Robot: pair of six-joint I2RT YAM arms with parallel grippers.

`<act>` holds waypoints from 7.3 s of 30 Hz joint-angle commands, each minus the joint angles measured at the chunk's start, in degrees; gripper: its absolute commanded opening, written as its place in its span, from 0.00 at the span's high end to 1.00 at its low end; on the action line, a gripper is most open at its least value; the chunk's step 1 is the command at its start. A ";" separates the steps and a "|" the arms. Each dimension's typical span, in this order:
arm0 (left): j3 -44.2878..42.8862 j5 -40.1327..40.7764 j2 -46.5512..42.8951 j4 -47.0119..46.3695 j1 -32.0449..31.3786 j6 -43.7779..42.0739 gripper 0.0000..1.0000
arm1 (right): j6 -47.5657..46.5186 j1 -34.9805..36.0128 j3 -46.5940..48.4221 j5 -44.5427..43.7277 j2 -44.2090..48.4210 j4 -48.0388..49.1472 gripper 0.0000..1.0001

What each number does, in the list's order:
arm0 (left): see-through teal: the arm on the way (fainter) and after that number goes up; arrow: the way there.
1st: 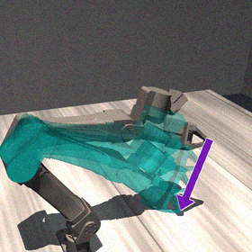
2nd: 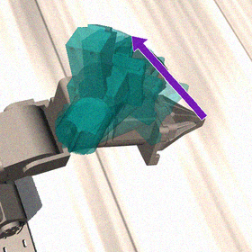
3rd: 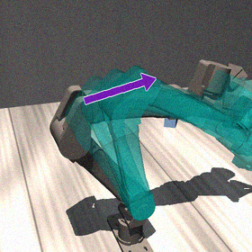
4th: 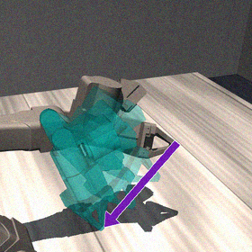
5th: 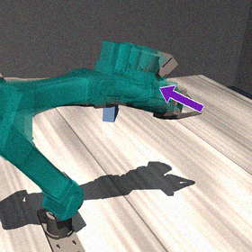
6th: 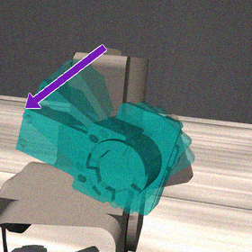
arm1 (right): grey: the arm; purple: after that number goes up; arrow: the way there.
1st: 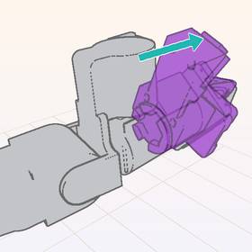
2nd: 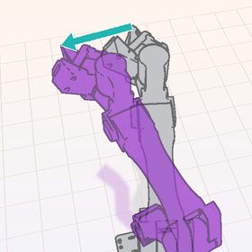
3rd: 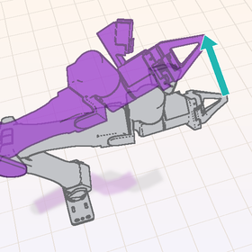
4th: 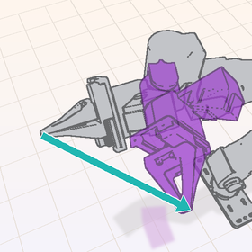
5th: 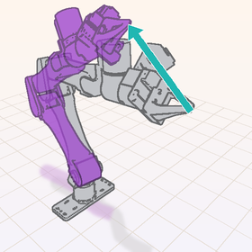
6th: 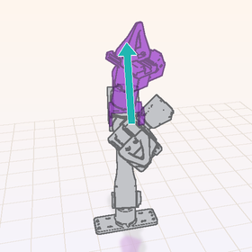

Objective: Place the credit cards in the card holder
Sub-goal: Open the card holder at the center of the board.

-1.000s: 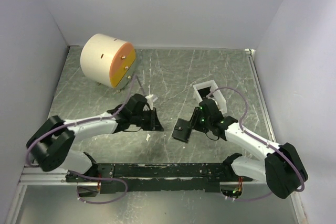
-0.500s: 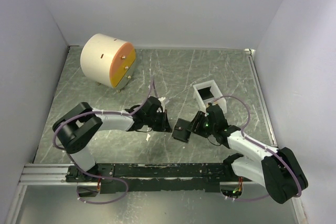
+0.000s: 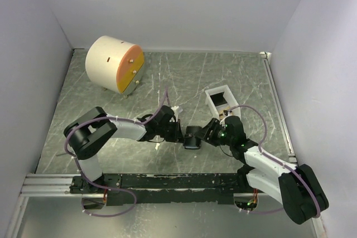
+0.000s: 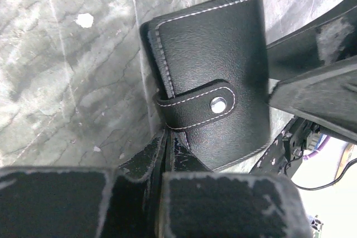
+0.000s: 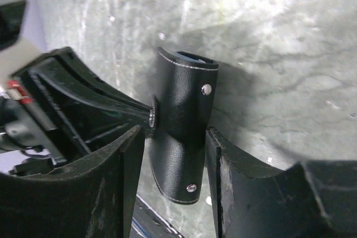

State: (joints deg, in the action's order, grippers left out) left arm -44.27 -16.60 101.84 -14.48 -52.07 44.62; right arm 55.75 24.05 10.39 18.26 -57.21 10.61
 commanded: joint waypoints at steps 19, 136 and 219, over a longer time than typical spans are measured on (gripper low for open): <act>3.53 13.38 -20.28 13.66 -2.87 11.14 0.55 | -3.08 0.40 2.39 3.86 7.26 0.28 0.96; 16.16 23.24 -42.59 15.73 -2.78 16.21 0.93 | -7.40 36.29 29.66 -20.72 -21.03 -19.17 0.44; 14.60 27.87 -52.32 29.60 -2.72 17.36 0.93 | -13.21 44.18 40.19 -26.23 -20.66 -25.30 0.52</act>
State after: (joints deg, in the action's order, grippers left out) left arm -26.96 12.16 50.35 16.51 -54.96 62.59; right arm 44.25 68.05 48.86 -8.23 -76.07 -15.97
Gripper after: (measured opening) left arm 0.137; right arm 0.482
